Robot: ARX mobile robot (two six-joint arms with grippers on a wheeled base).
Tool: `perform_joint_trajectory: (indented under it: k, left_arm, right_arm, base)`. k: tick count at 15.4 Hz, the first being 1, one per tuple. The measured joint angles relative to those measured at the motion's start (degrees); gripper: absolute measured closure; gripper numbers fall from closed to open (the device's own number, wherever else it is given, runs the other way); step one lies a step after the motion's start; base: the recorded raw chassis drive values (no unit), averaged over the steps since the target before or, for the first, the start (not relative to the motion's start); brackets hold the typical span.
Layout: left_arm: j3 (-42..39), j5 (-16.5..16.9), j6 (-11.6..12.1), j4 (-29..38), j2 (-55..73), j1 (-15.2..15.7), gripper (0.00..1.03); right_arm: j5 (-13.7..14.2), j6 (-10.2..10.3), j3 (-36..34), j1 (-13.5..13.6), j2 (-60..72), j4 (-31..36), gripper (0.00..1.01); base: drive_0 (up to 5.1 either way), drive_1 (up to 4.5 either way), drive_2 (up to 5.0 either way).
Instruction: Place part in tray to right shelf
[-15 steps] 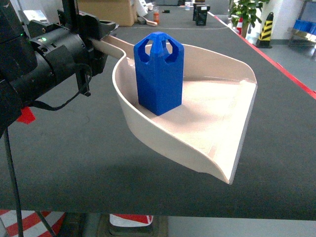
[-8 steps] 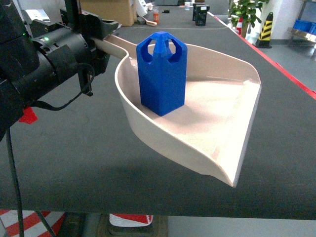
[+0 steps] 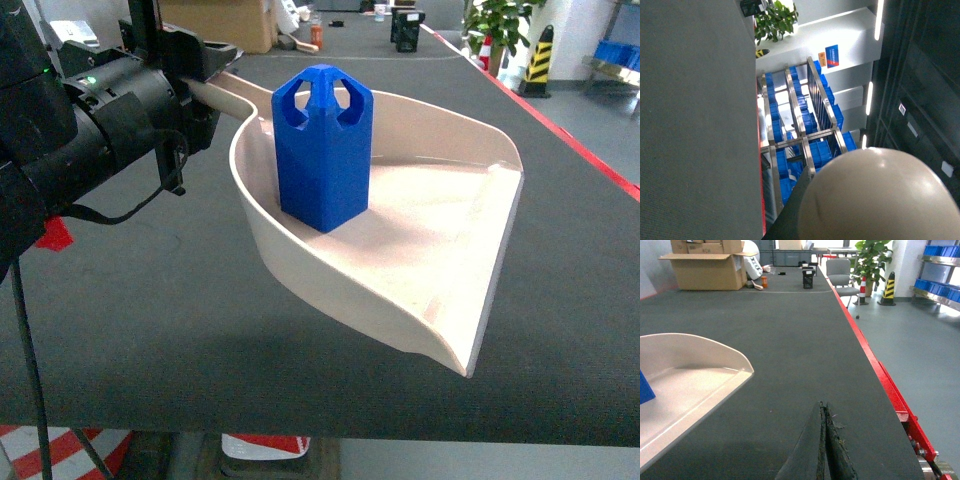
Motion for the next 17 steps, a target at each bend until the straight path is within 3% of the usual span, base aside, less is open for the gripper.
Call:
perform_joint_trajectory:
  k: [3, 5, 7, 9, 10, 12, 15, 16, 17]
  left_arm:
    - [0.0, 0.0, 0.0, 0.0, 0.0, 0.1, 0.91]
    - [0.0, 0.0, 0.0, 0.0, 0.0, 0.1, 0.91]
    - [0.0, 0.0, 0.0, 0.0, 0.0, 0.1, 0.91]
    - [0.0, 0.0, 0.1, 0.0, 0.0, 0.1, 0.91]
    - [0.0, 0.0, 0.0, 0.0, 0.0, 0.1, 0.91]
    - [0.0, 0.0, 0.0, 0.0, 0.0, 0.1, 0.91]
    - [0.0, -0.3, 0.1, 0.0, 0.0, 0.6, 0.91]
    - [0.0, -0.2, 0.0, 0.0, 0.0, 0.4, 0.91]
    - [0.0, -0.2, 0.1, 0.0, 0.0, 0.3, 0.91]
  right_arm:
    - [-4.3, 0.0, -4.5, -4.3, -4.9, -0.4, 0.99]
    - [-11.0, -0.1, -6.4, -11.4, -8.2, -1.5, 0.99]
    - [-11.7, 0.0, -7.9, -11.5, -10.4, -2.3, 0.96]
    - [-11.7, 0.0, -8.1, -11.5, -10.4, -2.3, 0.7]
    - [-11.7, 0.0, -8.1, -11.5, -10.4, -2.3, 0.65]
    - [-11.8, 0.0, -8.1, -11.5, -10.4, -2.3, 0.44]
    - [-11.8, 0.0, -8.1, -11.5, -10.4, -2.4, 0.1]
    - [-11.8, 0.0, -8.1, -11.5, -10.3, -2.3, 0.02]
    - [-11.7, 0.0, -8.1, -11.5, -10.4, -2.4, 0.03]
  base:
    - [0.0, 0.0, 0.0]
    - [0.0, 0.0, 0.0]
    - [0.0, 0.0, 0.0]
    - [0.0, 0.0, 0.0]
    - [0.0, 0.0, 0.0]
    - [0.0, 0.0, 0.0]
    - [0.0, 0.0, 0.0]
    - [0.0, 0.0, 0.0]
    - [4.9, -3.46, -1.2]
